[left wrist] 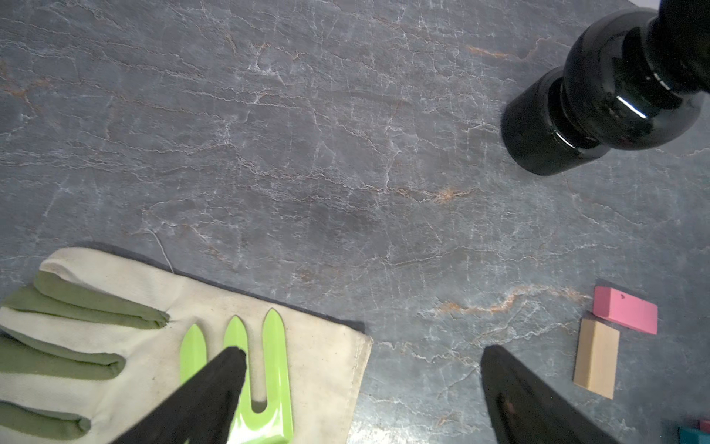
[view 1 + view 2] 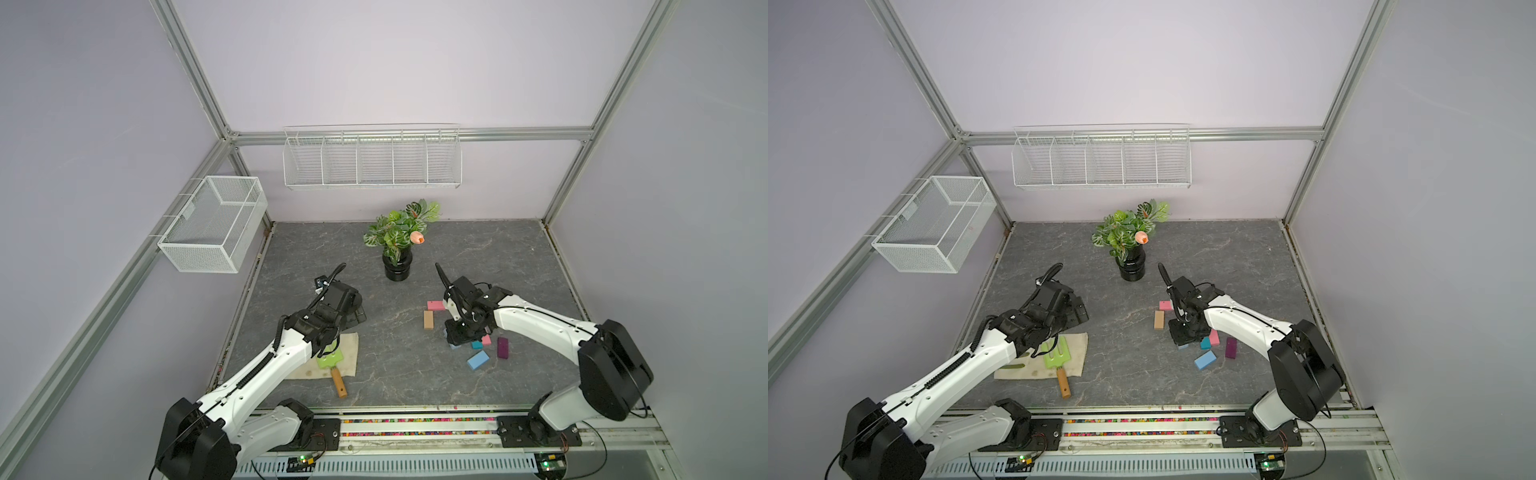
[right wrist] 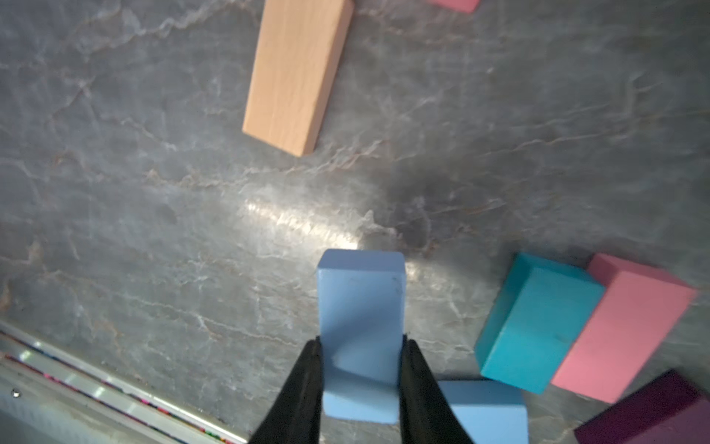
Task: Assemble the number 8 with building blocks
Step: Place the building block at the center of the board, then assemble the building block at the center of the board.
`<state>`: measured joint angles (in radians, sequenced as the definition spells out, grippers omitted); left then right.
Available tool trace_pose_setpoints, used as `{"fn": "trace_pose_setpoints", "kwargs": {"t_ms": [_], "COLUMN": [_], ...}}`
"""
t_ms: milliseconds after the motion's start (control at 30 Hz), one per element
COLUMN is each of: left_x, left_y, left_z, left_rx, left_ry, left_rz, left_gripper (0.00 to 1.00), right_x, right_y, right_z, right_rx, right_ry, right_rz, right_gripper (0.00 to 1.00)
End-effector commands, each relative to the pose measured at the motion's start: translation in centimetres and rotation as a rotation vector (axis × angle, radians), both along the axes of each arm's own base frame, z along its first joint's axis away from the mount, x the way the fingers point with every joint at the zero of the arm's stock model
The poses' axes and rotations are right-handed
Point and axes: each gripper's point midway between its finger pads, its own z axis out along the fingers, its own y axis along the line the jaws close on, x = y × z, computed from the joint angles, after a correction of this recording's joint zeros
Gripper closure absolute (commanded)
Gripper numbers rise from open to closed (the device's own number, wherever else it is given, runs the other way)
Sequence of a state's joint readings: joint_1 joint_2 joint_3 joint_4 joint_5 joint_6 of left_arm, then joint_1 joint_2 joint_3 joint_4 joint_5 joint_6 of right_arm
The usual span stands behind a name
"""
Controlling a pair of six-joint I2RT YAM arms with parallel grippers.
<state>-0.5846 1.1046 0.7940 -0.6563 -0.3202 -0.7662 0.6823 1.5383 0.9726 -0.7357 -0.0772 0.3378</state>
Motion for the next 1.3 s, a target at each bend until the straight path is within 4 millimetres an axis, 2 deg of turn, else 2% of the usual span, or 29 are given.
{"fn": "trace_pose_setpoints", "kwargs": {"t_ms": [0, 167, 300, 433, 533, 600, 767, 833, 1033, 1267], "left_x": [0.3, 0.2, 0.2, 0.3, 0.4, 0.5, 0.6, 0.7, 0.9, 1.1], "left_y": [0.2, 0.1, 0.2, 0.1, 0.0, -0.1, -0.2, -0.3, -0.4, -0.6], "left_z": [1.3, 1.3, 1.3, 1.4, 1.4, 1.2, 1.2, 1.2, 1.4, 1.3], "left_rx": [-0.004, -0.005, -0.006, -0.009, -0.005, -0.006, -0.007, -0.006, 0.000, 0.003], "left_ry": [-0.038, -0.034, -0.035, -0.037, -0.034, -0.031, -0.028, -0.030, -0.028, -0.025], "left_rz": [0.016, 0.016, 0.017, 0.017, 0.016, 0.014, 0.011, 0.011, 0.006, 0.003], "left_gripper": [0.00, 0.00, 0.00, 0.01, 0.00, 0.00, 0.00, 0.00, 0.00, 0.01], "right_x": [-2.7, -3.4, -3.8, -3.3, -2.7, -2.5, -3.0, -3.8, -4.9, -5.1], "right_y": [0.6, 1.8, 1.5, 0.0, -1.0, -1.3, -1.4, -1.8, -1.3, -2.9], "right_z": [-1.6, -2.6, -3.5, -4.2, -3.3, -2.1, -0.3, -1.1, -2.3, -3.9], "right_rx": [0.004, 0.005, -0.041, -0.137, -0.175, -0.158, -0.116, -0.130, -0.149, -0.271], "right_ry": [0.091, 0.105, 0.121, 0.082, 0.008, -0.033, -0.068, -0.047, -0.007, 0.001], "right_rz": [0.089, 0.154, 0.174, 0.132, 0.090, 0.064, 0.018, 0.018, 0.055, 0.052], "right_gripper": [0.76, 0.75, 0.70, 0.49, 0.25, 0.19, 0.17, 0.17, 0.17, 0.23]}}
